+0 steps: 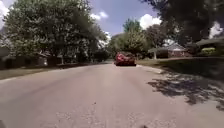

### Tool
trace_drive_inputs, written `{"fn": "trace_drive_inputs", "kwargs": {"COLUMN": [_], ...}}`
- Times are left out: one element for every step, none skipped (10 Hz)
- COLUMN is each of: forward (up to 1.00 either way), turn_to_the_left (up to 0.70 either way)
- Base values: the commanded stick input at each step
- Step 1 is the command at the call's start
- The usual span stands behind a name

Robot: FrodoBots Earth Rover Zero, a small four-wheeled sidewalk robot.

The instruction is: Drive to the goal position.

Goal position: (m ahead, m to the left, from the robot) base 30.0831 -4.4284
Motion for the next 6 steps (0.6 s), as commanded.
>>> {"fn": "trace_drive_inputs", "kwargs": {"forward": [0.85,0.85,0.85,0.85,0.85,0.85], "turn_to_the_left": [0.00,0.00,0.00,0.00,0.00,0.00]}}
